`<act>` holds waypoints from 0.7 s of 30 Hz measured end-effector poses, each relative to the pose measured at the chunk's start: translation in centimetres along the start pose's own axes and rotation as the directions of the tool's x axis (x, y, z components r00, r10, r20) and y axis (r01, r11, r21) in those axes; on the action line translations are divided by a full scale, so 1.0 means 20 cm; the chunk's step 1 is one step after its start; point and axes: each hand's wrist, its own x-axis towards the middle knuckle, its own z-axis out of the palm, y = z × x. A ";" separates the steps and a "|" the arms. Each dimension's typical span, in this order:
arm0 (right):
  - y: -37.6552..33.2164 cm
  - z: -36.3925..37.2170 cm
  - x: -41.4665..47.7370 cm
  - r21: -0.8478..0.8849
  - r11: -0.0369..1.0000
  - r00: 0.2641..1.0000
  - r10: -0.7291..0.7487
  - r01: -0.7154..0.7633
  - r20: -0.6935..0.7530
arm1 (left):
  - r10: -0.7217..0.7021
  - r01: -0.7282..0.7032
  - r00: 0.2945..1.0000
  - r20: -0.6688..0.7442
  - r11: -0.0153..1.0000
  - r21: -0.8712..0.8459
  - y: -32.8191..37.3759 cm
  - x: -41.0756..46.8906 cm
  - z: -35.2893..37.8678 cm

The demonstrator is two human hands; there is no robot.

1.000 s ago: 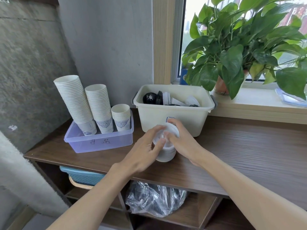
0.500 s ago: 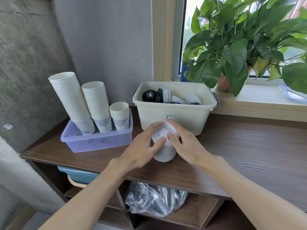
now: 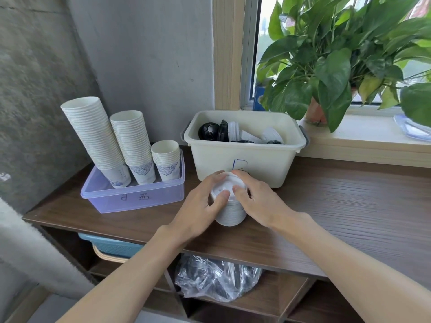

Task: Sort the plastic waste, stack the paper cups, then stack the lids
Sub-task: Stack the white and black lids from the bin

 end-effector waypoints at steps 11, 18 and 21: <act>0.02 -0.02 -0.02 0.122 0.992 0.998 -0.015 0.007 0.069 | -0.039 0.029 0.990 0.133 0.997 0.075 0.02 0.01 -0.10; 0.03 -0.04 -0.03 0.165 0.986 0.997 -0.036 0.025 0.063 | -0.050 0.050 0.987 0.155 0.999 0.007 0.04 0.01 -0.08; 0.03 -0.06 -0.03 0.152 0.988 0.997 -0.037 0.027 0.062 | -0.061 0.060 0.984 0.165 0.998 0.012 0.06 0.02 -0.09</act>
